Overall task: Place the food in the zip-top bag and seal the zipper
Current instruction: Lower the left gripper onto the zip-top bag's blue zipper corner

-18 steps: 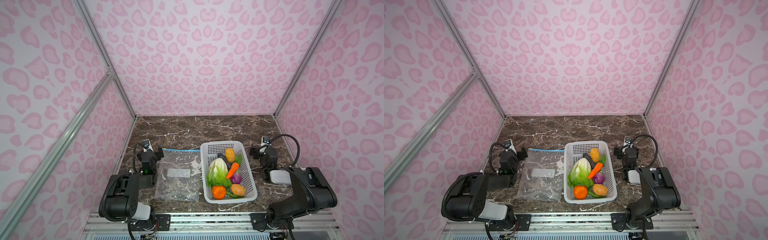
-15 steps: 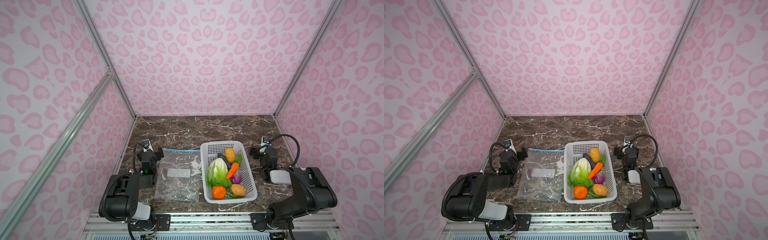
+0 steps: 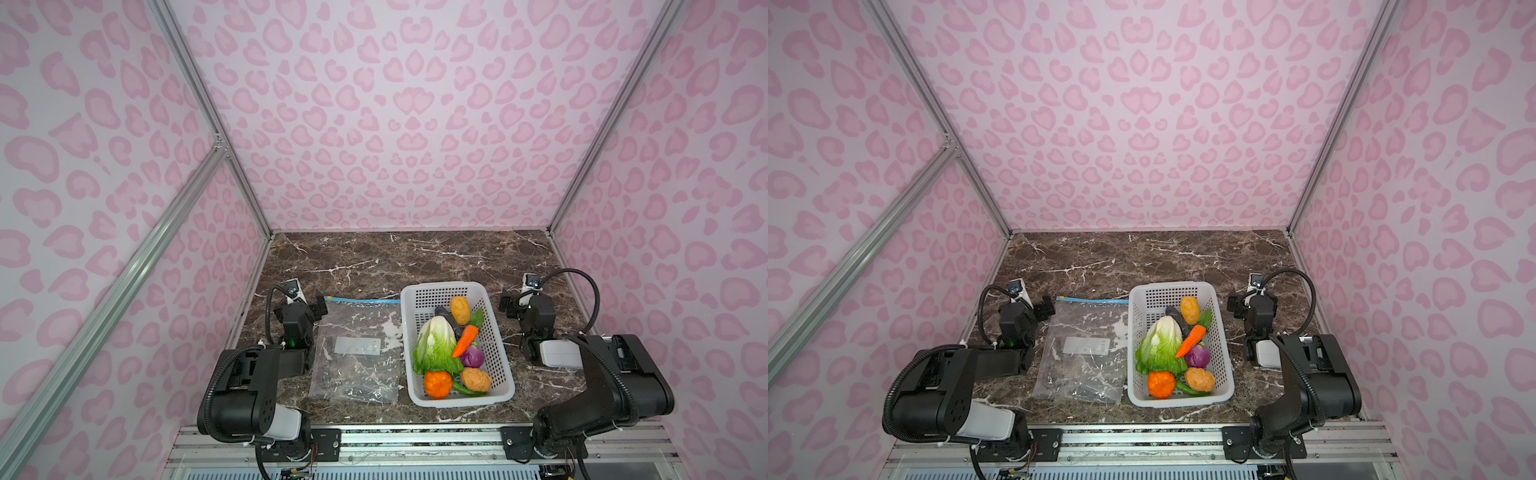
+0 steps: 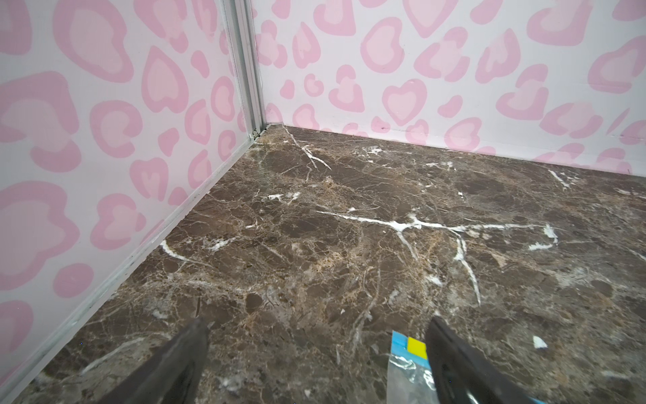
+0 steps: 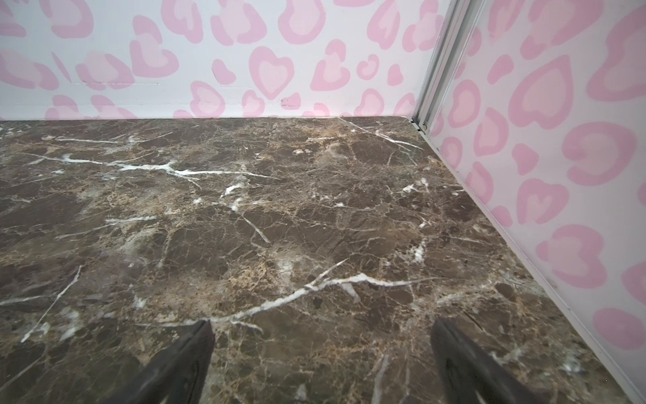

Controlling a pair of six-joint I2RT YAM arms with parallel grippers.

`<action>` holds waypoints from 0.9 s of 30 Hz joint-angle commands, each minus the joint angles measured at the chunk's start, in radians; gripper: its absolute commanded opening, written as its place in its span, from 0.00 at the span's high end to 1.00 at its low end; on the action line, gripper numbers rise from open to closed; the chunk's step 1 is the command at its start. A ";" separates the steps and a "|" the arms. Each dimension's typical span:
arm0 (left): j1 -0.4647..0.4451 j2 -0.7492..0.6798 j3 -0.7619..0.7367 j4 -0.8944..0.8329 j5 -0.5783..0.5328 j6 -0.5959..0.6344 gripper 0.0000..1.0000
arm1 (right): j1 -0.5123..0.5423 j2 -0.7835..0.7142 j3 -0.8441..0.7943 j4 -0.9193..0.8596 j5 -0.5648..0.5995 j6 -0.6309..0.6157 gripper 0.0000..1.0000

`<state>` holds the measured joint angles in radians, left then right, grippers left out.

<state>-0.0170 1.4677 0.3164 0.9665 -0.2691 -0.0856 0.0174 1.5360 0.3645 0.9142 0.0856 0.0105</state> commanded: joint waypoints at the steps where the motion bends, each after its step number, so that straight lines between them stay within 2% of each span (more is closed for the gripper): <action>1: 0.002 -0.001 0.007 0.016 0.001 0.000 0.02 | -0.002 0.002 -0.002 0.011 0.005 0.008 0.01; 13: 0.000 -0.006 0.000 0.025 -0.001 0.000 0.03 | 0.001 -0.007 -0.006 0.018 0.007 0.001 0.03; 16: -0.001 -0.019 0.011 -0.001 -0.015 -0.003 0.03 | 0.001 -0.042 0.010 -0.029 0.006 0.003 0.03; 23: -0.001 -0.150 0.103 -0.271 -0.015 -0.009 0.03 | 0.001 -0.157 0.104 -0.297 0.092 0.035 0.04; 27: -0.001 -0.220 0.239 -0.617 -0.030 -0.112 0.03 | 0.001 -0.206 0.236 -0.567 0.112 0.077 0.04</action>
<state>-0.0193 1.2797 0.4908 0.6022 -0.2844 -0.1215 0.0177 1.3502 0.5446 0.5571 0.1635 0.0467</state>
